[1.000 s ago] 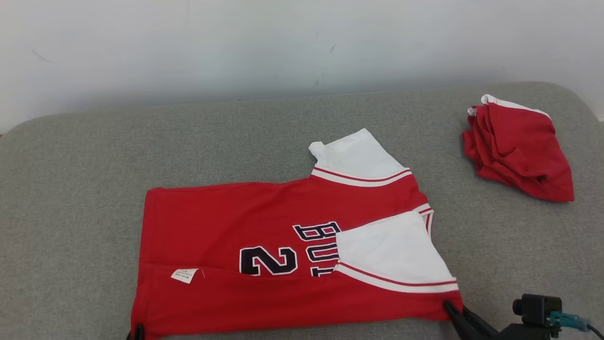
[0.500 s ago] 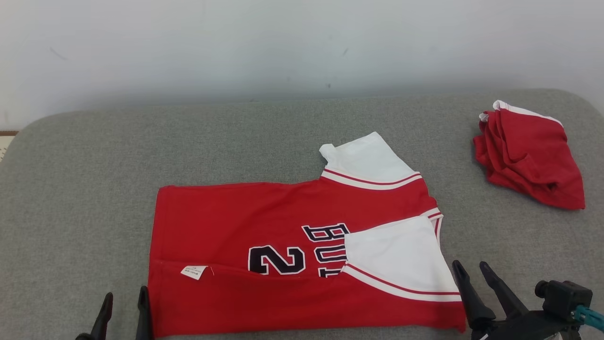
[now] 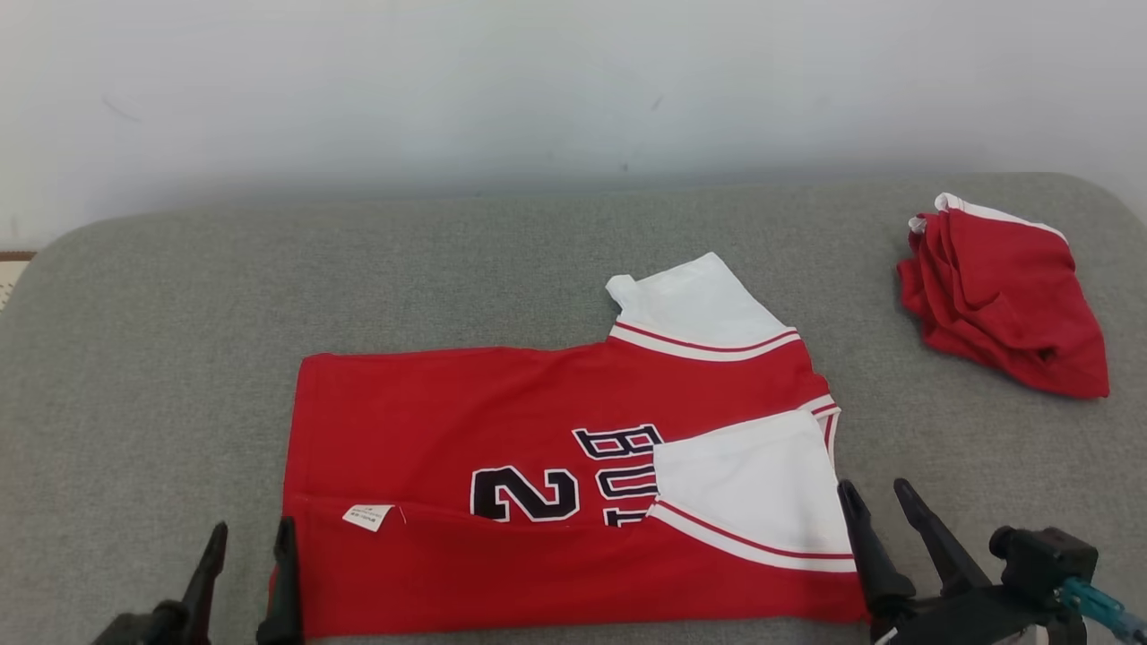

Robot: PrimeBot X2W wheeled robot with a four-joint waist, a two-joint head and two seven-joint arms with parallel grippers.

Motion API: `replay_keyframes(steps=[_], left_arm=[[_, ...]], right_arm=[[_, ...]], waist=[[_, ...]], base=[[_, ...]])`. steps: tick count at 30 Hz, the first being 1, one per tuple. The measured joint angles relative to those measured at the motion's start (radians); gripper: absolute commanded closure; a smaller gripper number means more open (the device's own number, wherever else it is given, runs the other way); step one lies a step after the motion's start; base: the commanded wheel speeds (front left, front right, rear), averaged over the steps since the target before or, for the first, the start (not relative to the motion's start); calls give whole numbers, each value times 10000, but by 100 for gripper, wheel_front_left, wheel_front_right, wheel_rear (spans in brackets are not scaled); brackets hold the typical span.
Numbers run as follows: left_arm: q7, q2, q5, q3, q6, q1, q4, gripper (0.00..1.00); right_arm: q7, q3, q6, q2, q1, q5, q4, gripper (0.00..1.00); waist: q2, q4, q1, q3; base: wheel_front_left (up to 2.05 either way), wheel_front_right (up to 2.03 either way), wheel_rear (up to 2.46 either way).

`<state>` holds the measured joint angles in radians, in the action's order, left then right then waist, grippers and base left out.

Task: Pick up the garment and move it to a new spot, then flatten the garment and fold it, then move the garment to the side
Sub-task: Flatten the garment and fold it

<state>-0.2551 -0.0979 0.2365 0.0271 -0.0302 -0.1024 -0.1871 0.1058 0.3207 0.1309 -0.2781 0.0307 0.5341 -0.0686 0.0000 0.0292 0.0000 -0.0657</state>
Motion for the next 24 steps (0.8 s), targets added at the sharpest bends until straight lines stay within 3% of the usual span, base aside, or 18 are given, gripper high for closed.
replay_keyframes(steps=[9, 24], left_arm=[[842, -934, 546, 128, -571, -2276, -1551, 0], [1622, -2010, 1051, 148, -826, -5037, -4253, 0]], right_arm=[[75, 581, 0, 79, 1131, -67, -115, 0], [863, 1687, 0, 399, 3029, 82, -1154, 0]], waist=[[0, -483, 1, -486], [1, -1672, 2, -1773]], base=[[0, 0, 0], [0, 0, 0]])
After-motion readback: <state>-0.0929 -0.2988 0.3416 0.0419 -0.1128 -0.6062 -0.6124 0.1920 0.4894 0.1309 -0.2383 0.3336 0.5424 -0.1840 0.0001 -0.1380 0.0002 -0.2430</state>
